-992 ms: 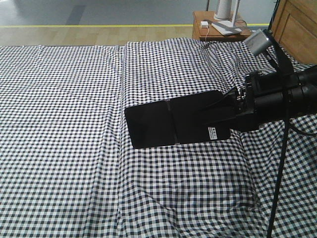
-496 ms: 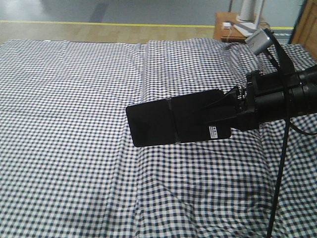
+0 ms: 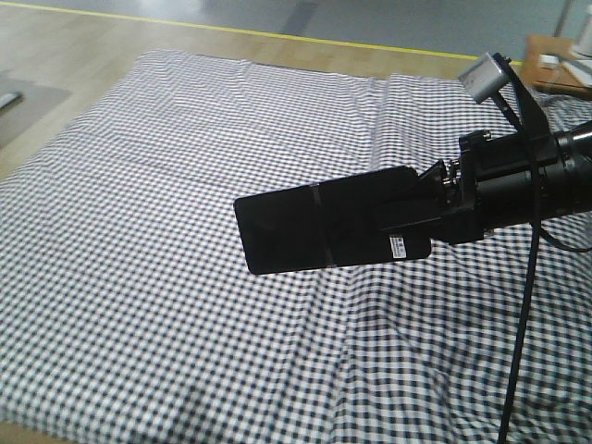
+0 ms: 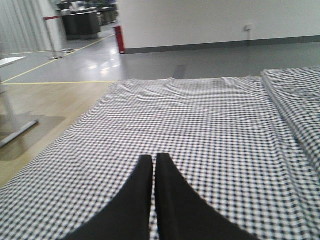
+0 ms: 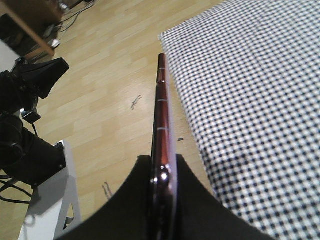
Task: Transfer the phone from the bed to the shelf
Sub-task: 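Hold the phone in the right gripper while the base turns away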
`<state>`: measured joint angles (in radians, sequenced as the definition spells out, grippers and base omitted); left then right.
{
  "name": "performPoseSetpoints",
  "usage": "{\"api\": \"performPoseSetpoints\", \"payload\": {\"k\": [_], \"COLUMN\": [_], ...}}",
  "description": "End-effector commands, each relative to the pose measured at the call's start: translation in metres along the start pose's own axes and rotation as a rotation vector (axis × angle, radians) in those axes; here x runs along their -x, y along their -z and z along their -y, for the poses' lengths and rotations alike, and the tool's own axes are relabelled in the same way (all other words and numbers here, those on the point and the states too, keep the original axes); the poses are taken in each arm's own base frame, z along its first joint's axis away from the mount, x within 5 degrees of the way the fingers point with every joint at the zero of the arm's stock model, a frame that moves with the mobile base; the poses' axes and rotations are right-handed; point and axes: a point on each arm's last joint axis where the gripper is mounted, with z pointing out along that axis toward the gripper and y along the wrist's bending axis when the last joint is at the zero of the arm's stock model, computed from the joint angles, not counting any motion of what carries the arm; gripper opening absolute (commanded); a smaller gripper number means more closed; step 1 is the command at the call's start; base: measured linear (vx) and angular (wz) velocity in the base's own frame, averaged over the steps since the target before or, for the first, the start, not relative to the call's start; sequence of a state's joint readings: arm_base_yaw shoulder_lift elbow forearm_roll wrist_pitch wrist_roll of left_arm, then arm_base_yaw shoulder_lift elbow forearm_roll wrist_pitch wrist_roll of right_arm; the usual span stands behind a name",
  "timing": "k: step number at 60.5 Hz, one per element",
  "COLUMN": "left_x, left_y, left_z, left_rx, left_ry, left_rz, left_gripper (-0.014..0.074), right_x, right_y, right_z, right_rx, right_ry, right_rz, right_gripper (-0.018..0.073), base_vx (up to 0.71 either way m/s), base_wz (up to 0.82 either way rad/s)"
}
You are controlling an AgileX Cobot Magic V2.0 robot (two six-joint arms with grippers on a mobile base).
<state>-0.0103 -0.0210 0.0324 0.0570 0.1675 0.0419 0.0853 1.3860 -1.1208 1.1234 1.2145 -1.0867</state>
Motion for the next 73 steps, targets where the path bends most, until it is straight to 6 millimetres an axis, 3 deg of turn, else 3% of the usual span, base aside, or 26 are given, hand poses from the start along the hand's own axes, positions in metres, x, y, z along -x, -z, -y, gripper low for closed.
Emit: {"api": "performPoseSetpoints", "payload": {"k": [1, 73], "left_x": [0.0148, 0.0148], "left_y": [0.0024, 0.0024], "left_z": [-0.0010, -0.0010], "left_rx": [0.002, 0.002], "left_ry": [0.010, 0.010], "left_rz": [0.097, 0.097], "left_gripper": [0.0001, 0.0001], "right_x": [0.0126, 0.0126], "right_y": [0.0099, 0.0099], "right_z": [-0.0217, -0.0217], "right_rx": [0.093, 0.093], "right_ry": [0.027, 0.027], "right_rz": [0.068, 0.068], "right_gripper": [-0.0001, -0.0001], "base_vx": [-0.13, -0.16], "base_wz": [0.51, 0.61]}}
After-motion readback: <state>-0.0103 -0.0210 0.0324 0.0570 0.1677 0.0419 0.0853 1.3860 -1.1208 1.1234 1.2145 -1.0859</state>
